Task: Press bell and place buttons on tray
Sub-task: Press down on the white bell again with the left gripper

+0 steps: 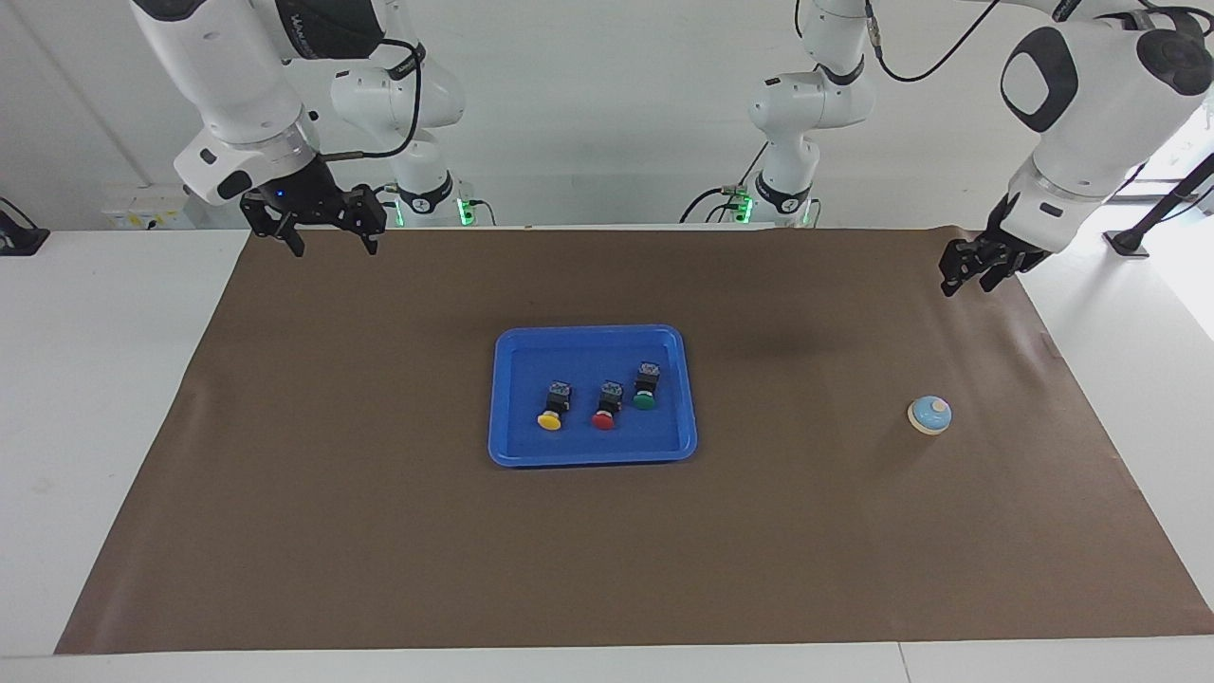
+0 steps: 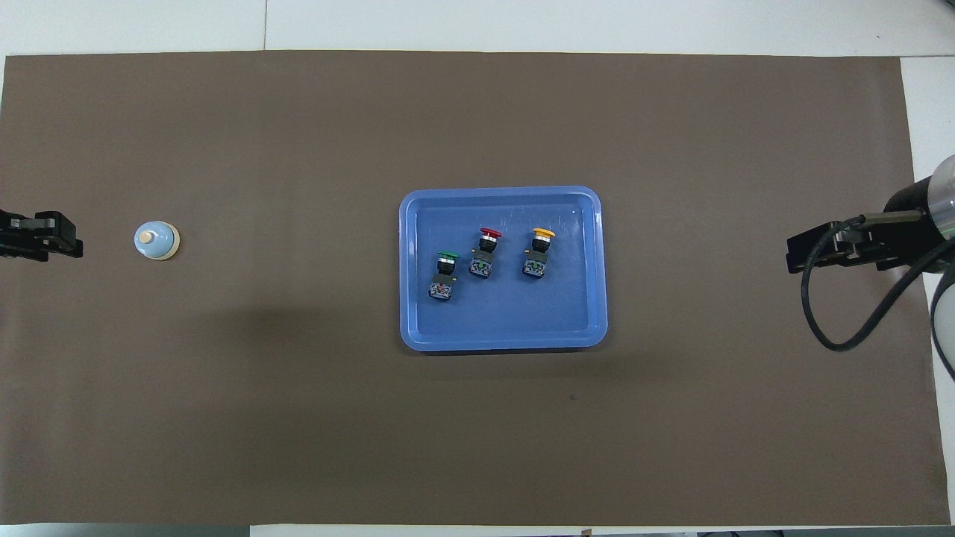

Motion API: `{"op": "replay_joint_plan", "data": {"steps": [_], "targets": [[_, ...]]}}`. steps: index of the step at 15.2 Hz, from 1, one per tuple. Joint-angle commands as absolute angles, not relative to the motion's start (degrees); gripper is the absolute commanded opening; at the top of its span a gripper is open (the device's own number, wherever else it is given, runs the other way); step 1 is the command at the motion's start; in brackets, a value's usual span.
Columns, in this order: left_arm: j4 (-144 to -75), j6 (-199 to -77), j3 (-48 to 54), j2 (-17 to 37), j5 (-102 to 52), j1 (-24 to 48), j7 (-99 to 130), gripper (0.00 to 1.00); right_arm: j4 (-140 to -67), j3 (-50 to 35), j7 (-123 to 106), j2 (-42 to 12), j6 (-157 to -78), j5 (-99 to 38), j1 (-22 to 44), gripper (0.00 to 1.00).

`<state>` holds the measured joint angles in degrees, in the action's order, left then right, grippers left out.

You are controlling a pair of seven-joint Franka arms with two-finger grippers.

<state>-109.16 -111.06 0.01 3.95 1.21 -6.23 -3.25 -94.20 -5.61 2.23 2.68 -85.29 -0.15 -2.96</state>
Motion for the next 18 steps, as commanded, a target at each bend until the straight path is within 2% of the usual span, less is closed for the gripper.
{"op": "replay_joint_plan", "data": {"steps": [1,3,10,11,13,14,18], "targets": [[-111.2,-120.5,0.4,8.8,0.8,-7.6,-4.1,0.00,-95.0,-6.3,0.6,3.0,-85.8,0.1,-4.1,1.00],[-111.5,-124.9,0.4,12.0,0.8,-7.7,-4.2,0.00,-94.9,-6.3,0.7,3.0,-85.7,-0.1,-4.2,1.00],[-112.1,-132.6,0.4,17.8,0.9,-7.5,-4.2,0.00,-94.7,-6.4,0.5,2.9,-85.6,-0.8,-4.4,1.00],[-112.4,-132.5,0.4,17.8,0.9,-7.6,-4.2,0.04,-94.7,-6.3,0.5,3.0,-85.6,-0.8,-4.4,1.00],[-111.8,-131.2,0.4,17.7,0.9,-7.4,-4.1,0.61,-94.3,-6.3,0.5,2.9,-85.7,-0.8,-4.3,1.00],[-111.4,-129.1,0.3,17.0,0.9,-7.0,-4.0,1.00,-94.2,-6.4,0.6,2.9,-85.6,-0.8,-4.4,1.00],[-107.3,-109.6,0.8,7.9,0.9,-6.6,-3.3,1.00,-94.7,-6.4,0.4,3.3,-85.3,-0.6,-3.7,1.00]]}}
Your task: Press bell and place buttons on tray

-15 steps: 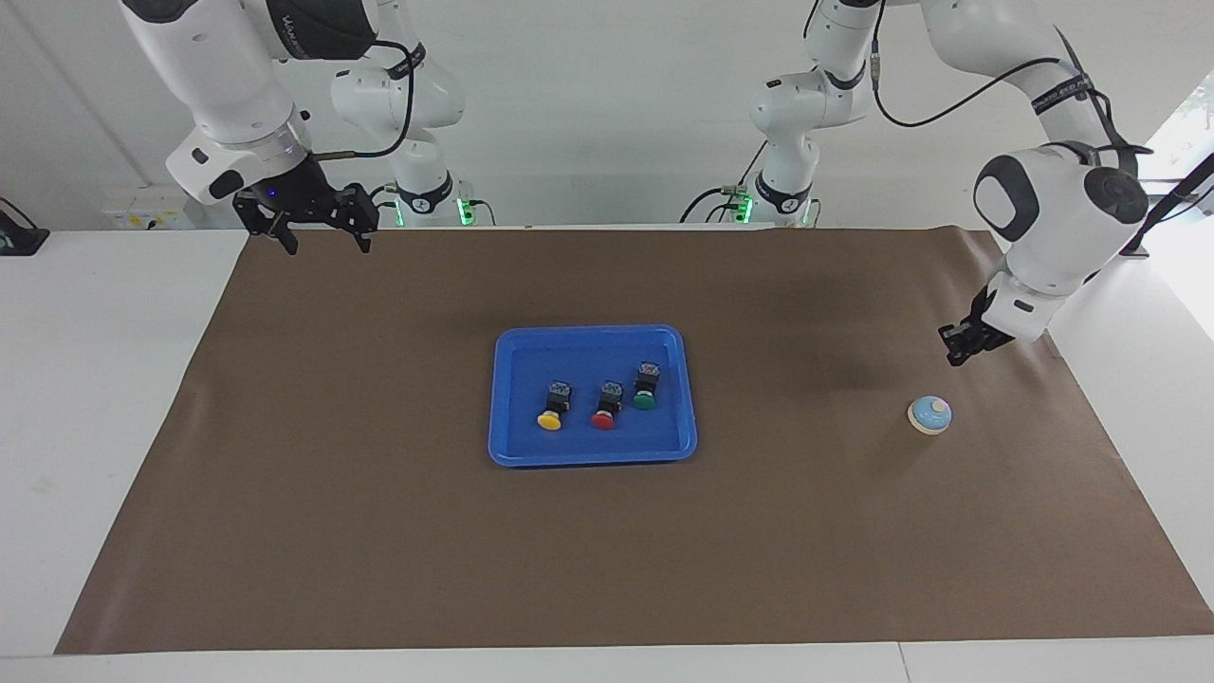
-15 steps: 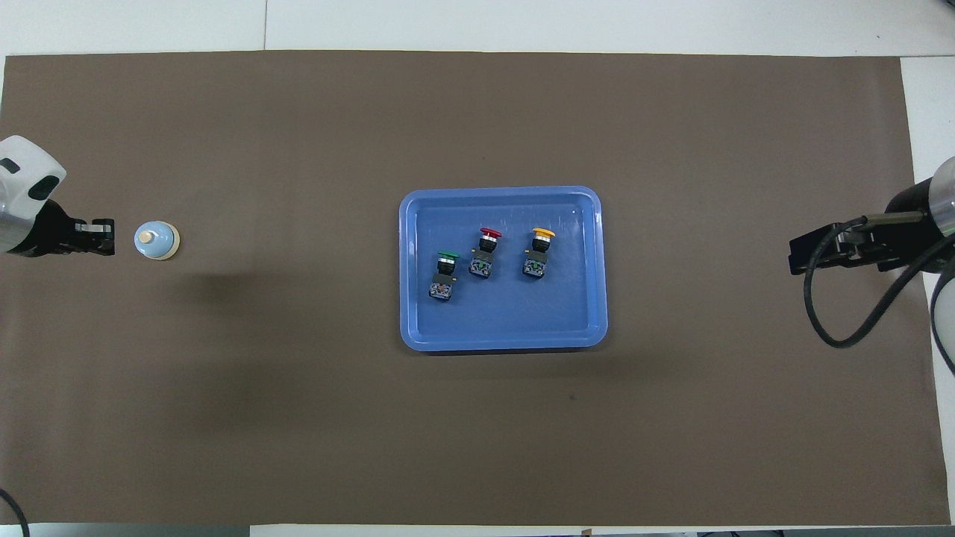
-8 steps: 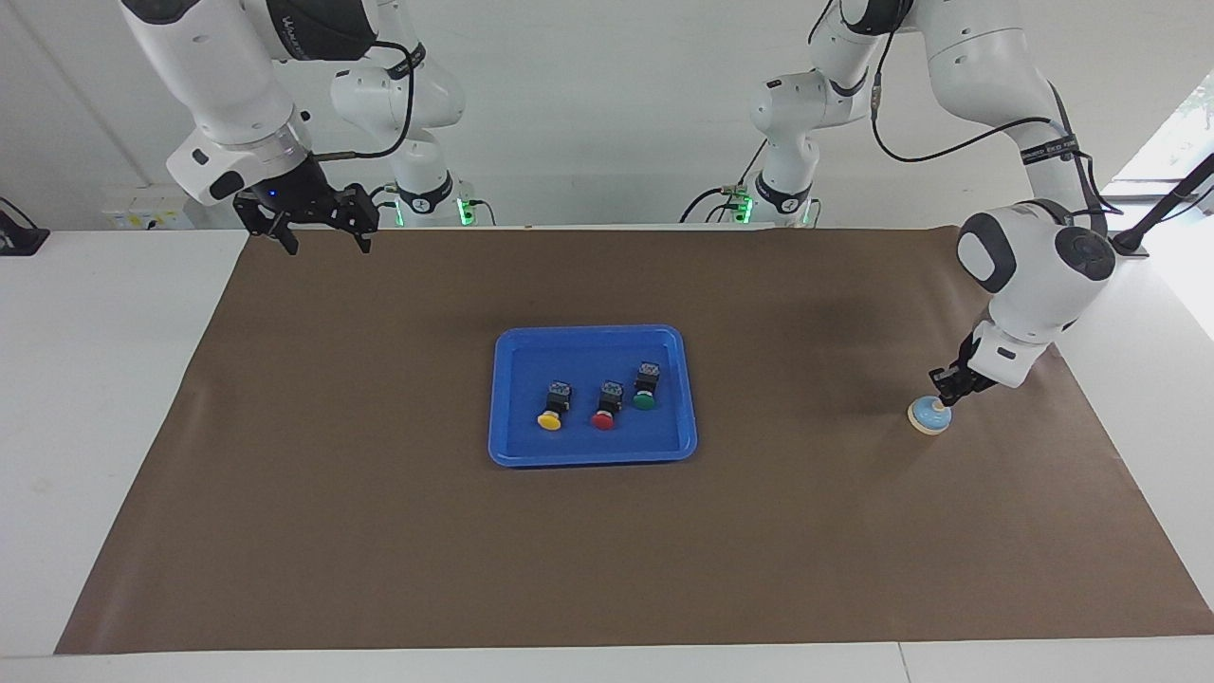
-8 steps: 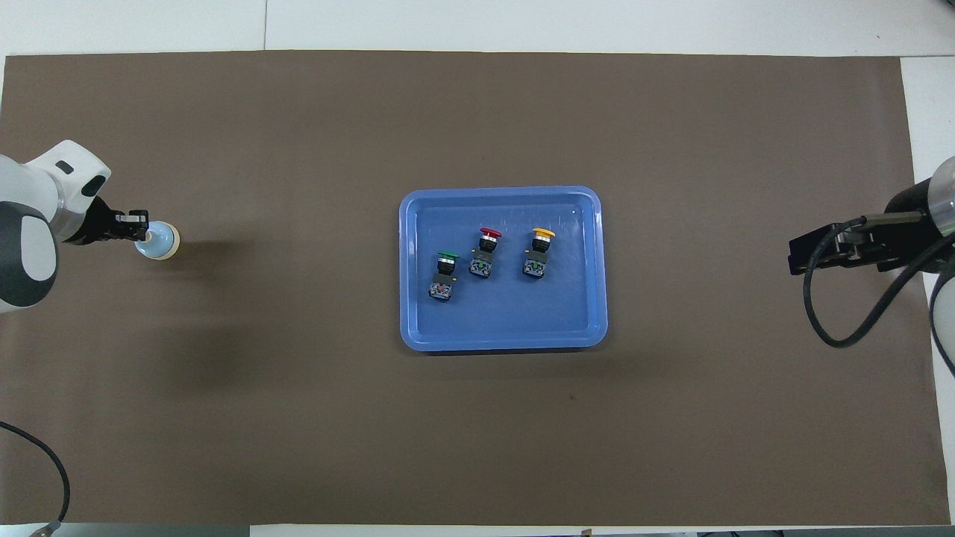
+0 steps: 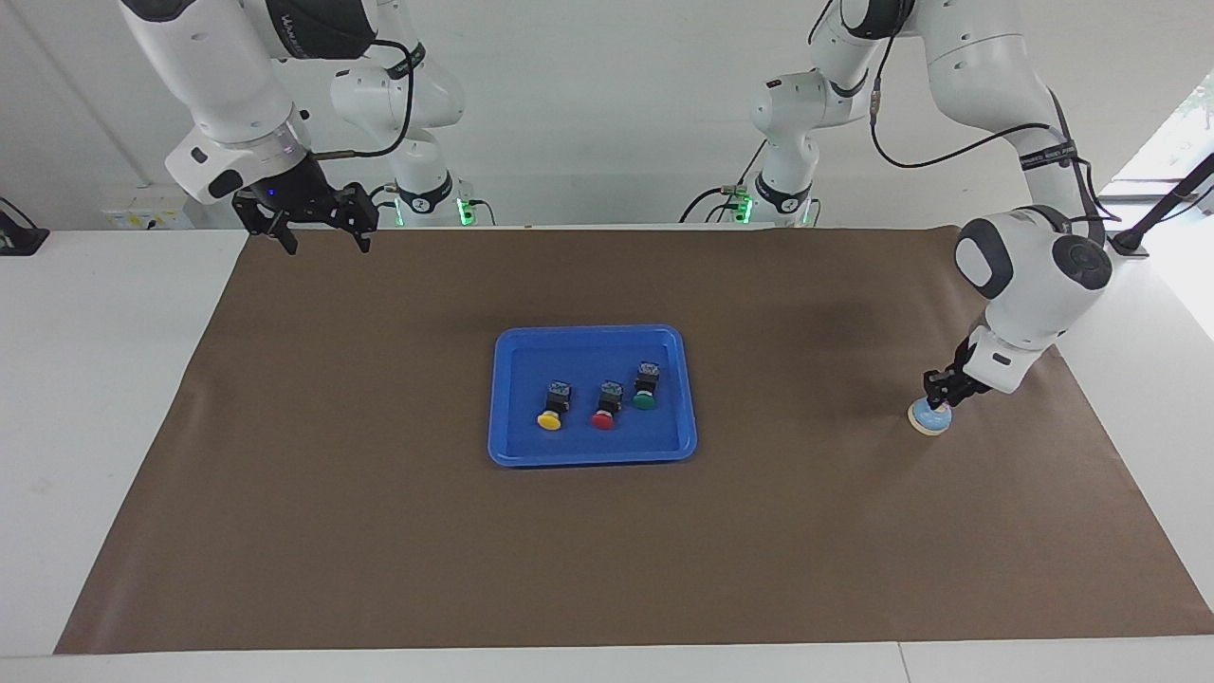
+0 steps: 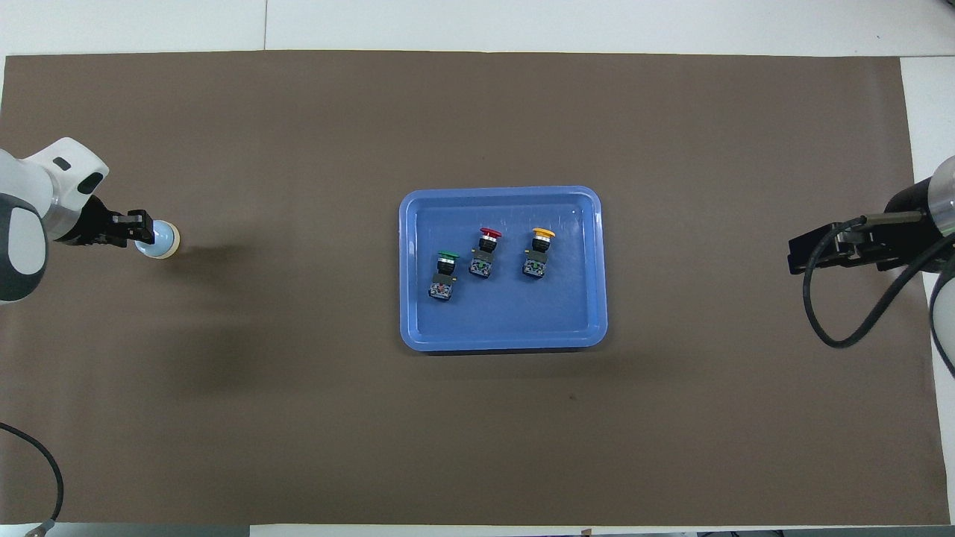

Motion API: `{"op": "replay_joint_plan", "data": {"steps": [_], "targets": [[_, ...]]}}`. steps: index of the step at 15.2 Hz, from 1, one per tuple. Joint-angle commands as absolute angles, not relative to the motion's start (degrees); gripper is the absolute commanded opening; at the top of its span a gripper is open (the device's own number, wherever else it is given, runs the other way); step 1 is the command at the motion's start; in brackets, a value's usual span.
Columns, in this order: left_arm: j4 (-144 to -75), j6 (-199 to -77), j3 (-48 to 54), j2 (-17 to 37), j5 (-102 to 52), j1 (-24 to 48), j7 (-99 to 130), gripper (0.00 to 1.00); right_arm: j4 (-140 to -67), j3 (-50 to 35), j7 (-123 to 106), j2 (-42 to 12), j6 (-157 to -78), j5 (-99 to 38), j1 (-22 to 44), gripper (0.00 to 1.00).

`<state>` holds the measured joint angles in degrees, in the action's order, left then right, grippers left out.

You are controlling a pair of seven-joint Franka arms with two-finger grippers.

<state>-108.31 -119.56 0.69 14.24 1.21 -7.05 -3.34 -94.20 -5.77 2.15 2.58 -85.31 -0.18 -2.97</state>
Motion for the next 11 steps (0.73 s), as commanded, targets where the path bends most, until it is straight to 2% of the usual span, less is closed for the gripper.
{"op": "replay_joint_plan", "data": {"steps": [1,3,6,11], "targets": [[-107.0,-105.5,1.0,5.5,0.9,-6.5,-3.3,1.00,-94.7,-6.4,0.4,3.3,-85.3,-0.6,-3.7,1.00],[-107.2,-100.0,0.9,0.9,0.9,-4.8,-3.3,1.00,-94.7,-6.3,0.4,3.3,-85.3,-0.6,-4.0,1.00],[-105.8,-94.9,1.4,-1.0,0.9,-2.7,-3.3,1.00,-94.7,-6.3,0.4,3.3,-85.3,-0.6,-4.3,1.00],[-99.3,-91.0,1.5,1.8,1.2,-2.4,-3.4,1.00,-94.7,-6.4,0.4,3.3,-85.3,-0.6,-4.3,1.00]]}}
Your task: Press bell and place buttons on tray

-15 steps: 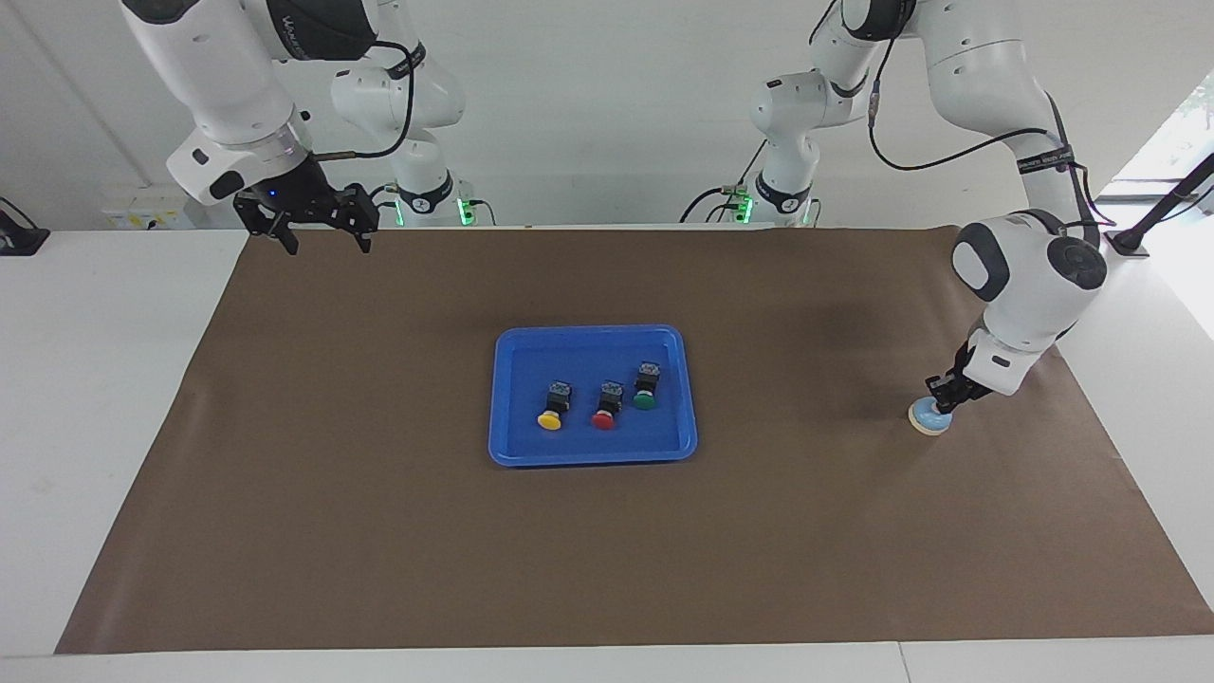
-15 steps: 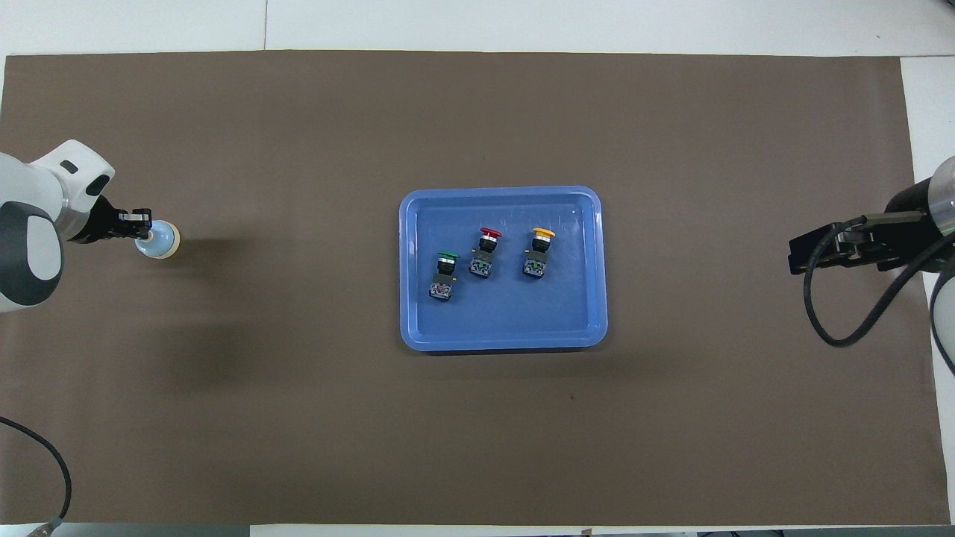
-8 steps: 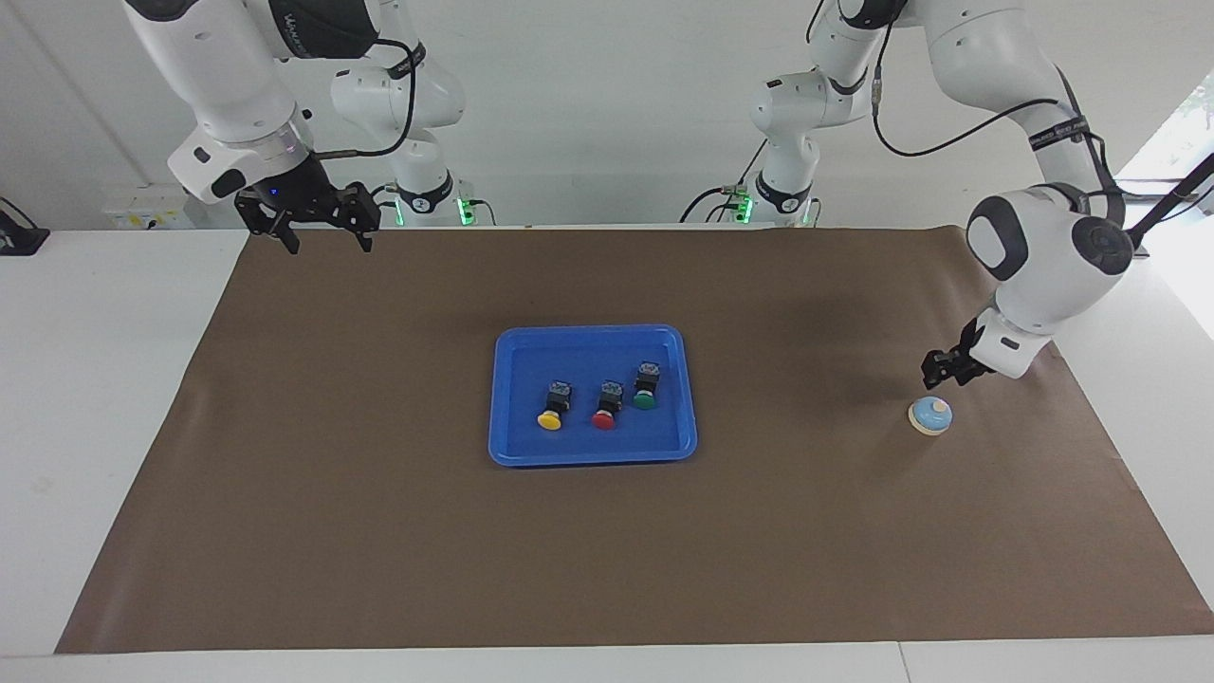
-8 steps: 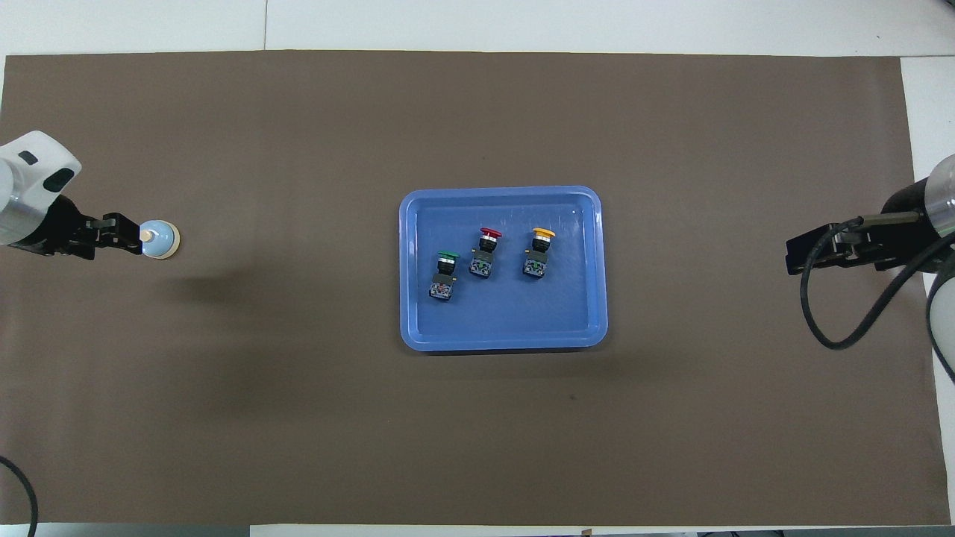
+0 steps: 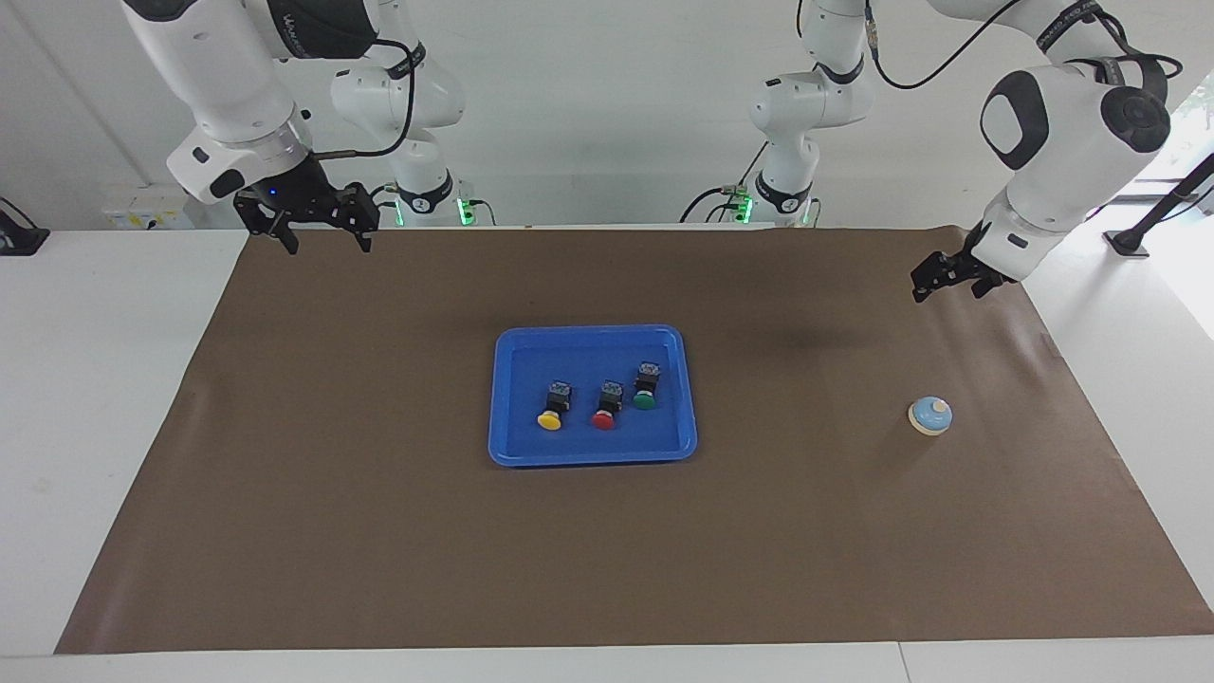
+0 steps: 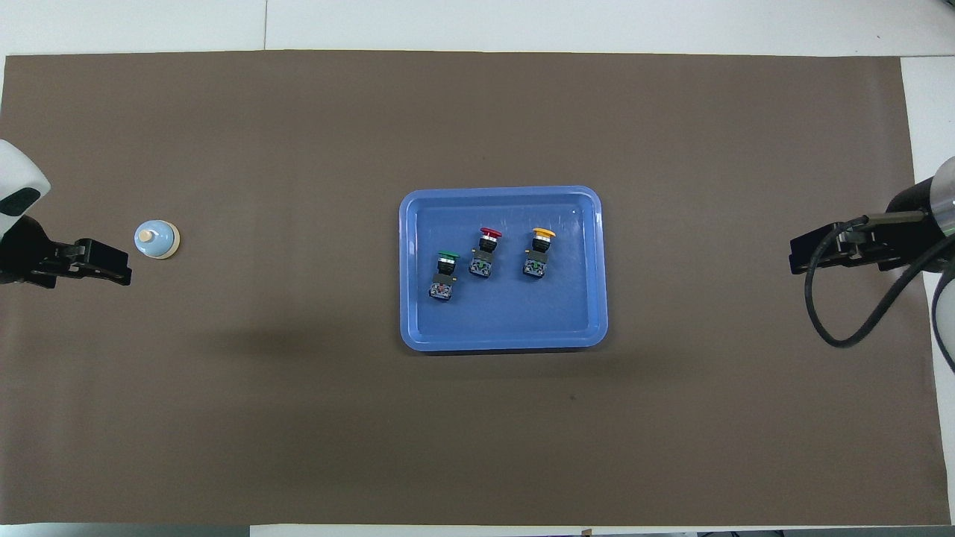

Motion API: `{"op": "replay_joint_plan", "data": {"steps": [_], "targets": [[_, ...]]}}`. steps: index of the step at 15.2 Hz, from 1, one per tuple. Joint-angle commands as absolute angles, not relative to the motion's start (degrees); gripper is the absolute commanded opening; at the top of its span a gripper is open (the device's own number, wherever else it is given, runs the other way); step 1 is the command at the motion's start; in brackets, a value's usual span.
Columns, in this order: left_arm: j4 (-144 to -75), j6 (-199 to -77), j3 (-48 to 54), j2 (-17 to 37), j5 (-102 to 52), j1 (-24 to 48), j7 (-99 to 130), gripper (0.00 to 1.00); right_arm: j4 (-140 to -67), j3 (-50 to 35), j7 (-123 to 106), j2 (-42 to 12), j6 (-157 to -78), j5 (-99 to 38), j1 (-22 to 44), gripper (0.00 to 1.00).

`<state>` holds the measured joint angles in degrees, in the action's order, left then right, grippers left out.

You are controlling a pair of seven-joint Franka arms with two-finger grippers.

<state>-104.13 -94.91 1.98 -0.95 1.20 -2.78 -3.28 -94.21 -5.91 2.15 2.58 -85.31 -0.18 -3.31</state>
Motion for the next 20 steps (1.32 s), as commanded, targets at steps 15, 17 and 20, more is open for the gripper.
{"op": "replay_joint_plan", "data": {"steps": [15,17,20], "targets": [[-93.8,-88.6,0.3,2.2,1.6,1.1,-3.4,1.00,-94.7,-6.3,0.4,3.3,-85.3,-0.6,-4.3,1.00],[-93.8,-89.7,0.3,2.2,1.5,1.1,-3.4,1.00,-94.7,-6.3,0.4,3.3,-85.3,-0.6,-4.3,1.00],[-93.3,-89.6,0.3,2.3,1.5,1.0,-3.4,1.00,-94.7,-6.3,0.4,3.3,-85.3,-0.6,-4.3,1.00]]}}
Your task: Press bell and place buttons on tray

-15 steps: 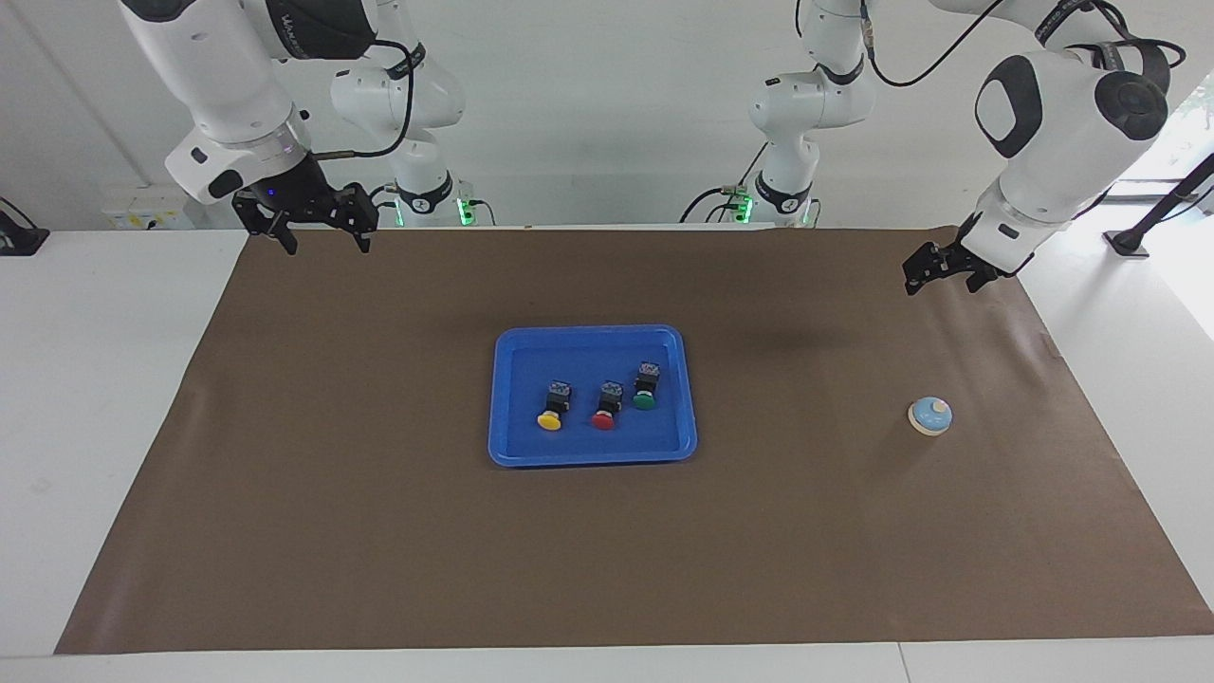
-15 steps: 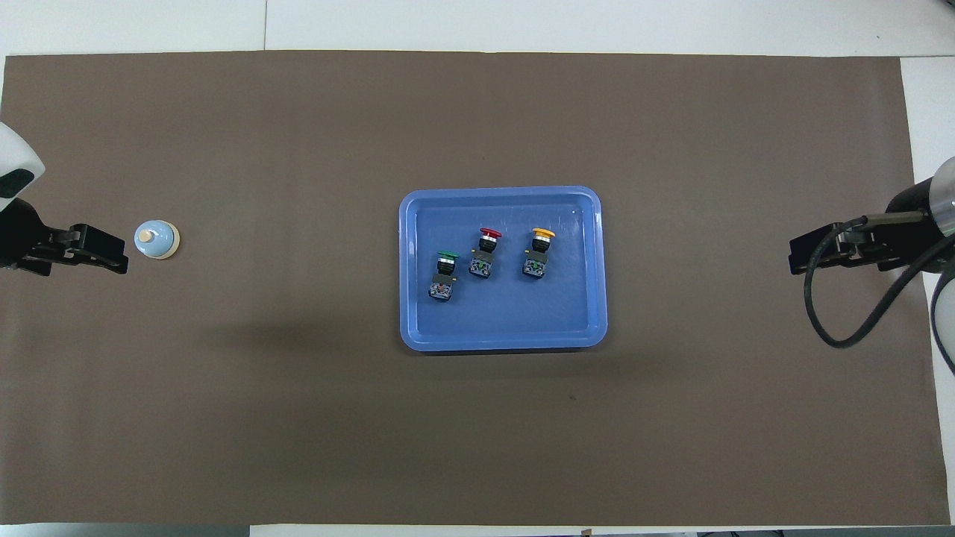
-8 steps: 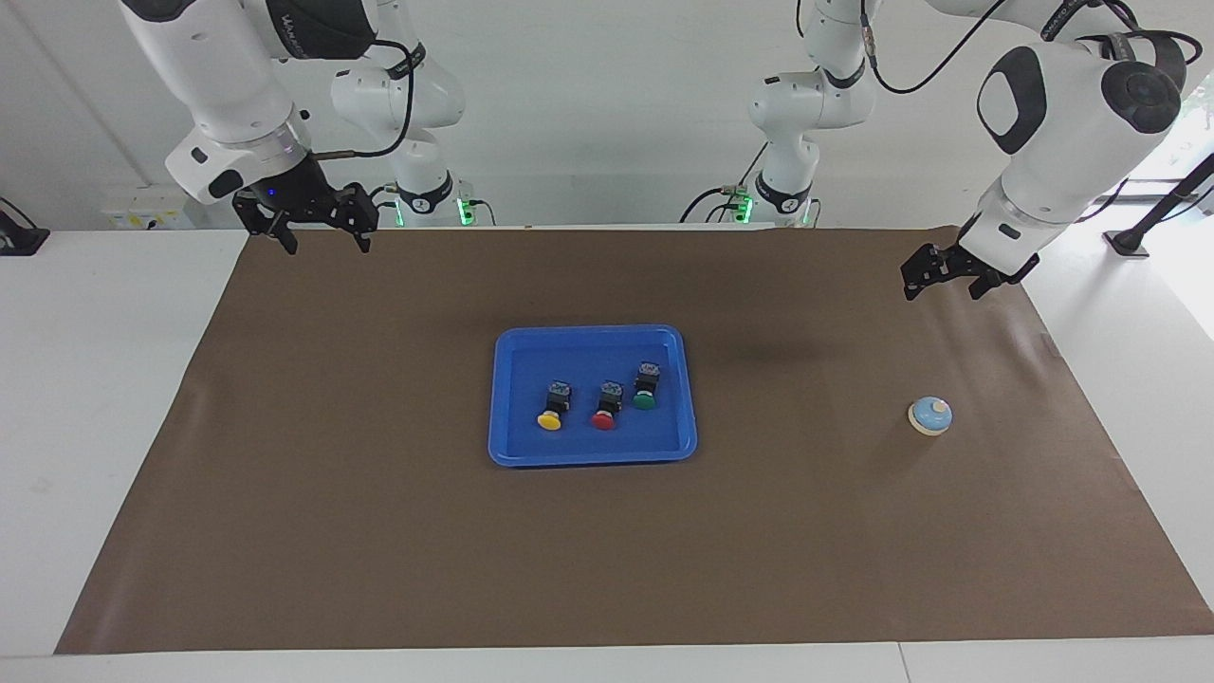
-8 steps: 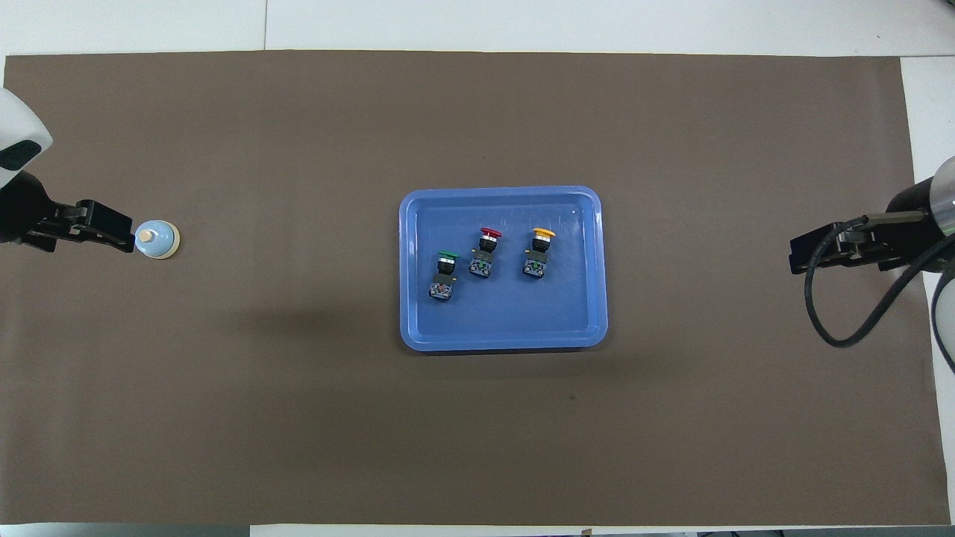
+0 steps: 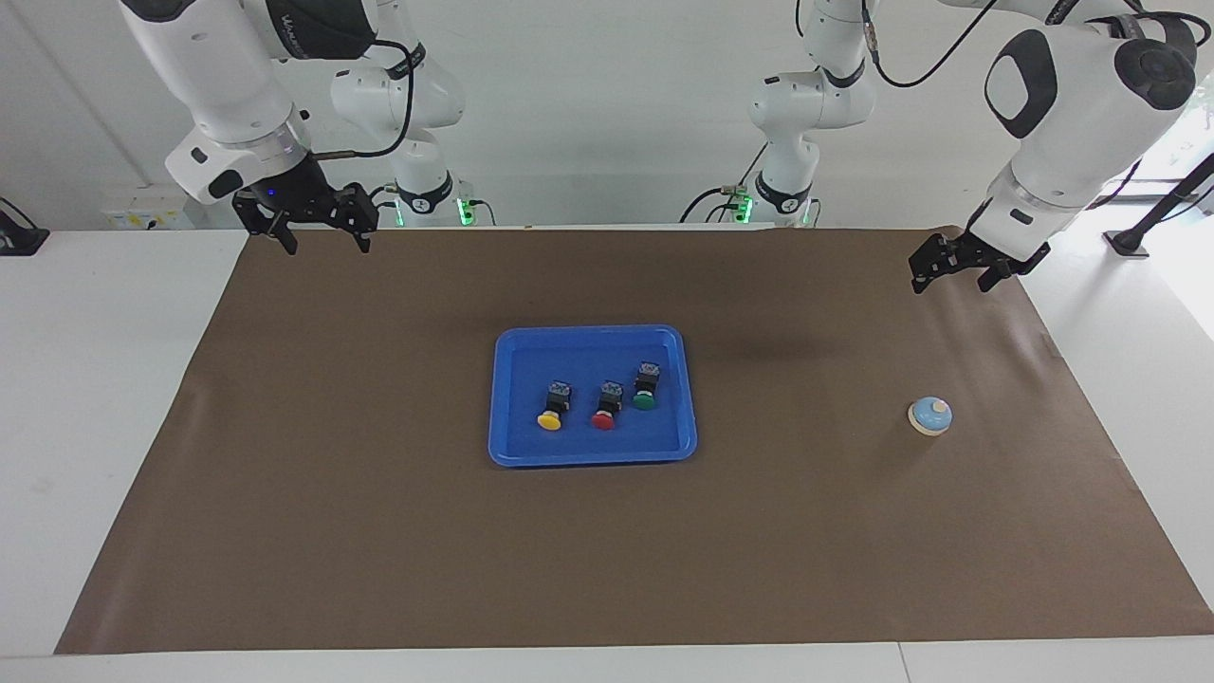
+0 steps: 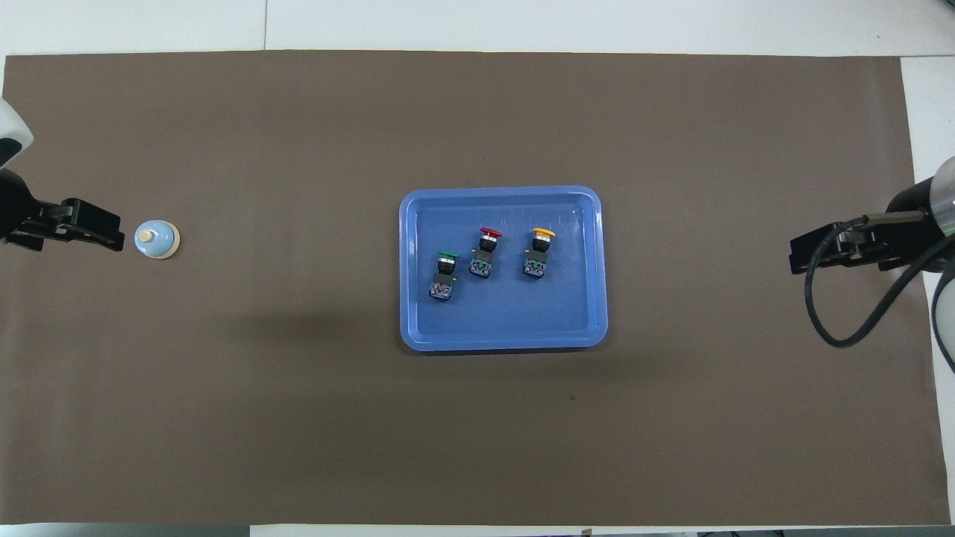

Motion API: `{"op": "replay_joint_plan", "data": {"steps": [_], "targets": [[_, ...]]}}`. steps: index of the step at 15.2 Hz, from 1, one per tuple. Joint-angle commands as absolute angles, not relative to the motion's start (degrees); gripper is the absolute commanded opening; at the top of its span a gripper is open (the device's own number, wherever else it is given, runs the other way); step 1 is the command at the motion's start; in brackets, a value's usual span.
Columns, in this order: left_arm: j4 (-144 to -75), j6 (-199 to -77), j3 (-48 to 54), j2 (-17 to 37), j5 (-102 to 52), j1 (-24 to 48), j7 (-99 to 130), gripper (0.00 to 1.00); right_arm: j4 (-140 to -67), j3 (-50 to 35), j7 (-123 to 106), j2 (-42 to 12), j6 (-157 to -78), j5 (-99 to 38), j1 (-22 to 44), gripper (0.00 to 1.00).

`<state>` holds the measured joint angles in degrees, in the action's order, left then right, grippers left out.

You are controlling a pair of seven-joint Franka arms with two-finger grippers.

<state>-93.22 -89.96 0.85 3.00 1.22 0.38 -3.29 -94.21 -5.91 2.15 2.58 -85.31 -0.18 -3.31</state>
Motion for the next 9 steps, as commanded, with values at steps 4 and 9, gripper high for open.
{"op": "replay_joint_plan", "data": {"steps": [4,9], "targets": [[-93.5,-90.0,0.4,2.2,1.5,1.2,-3.4,1.00,-94.7,-6.3,0.4,3.3,-85.3,-0.6,-4.3,1.00],[-93.7,-90.2,0.4,2.1,1.4,1.1,-3.5,1.00,-94.7,-6.3,0.4,3.3,-85.3,-0.6,-4.3,1.00]]}}
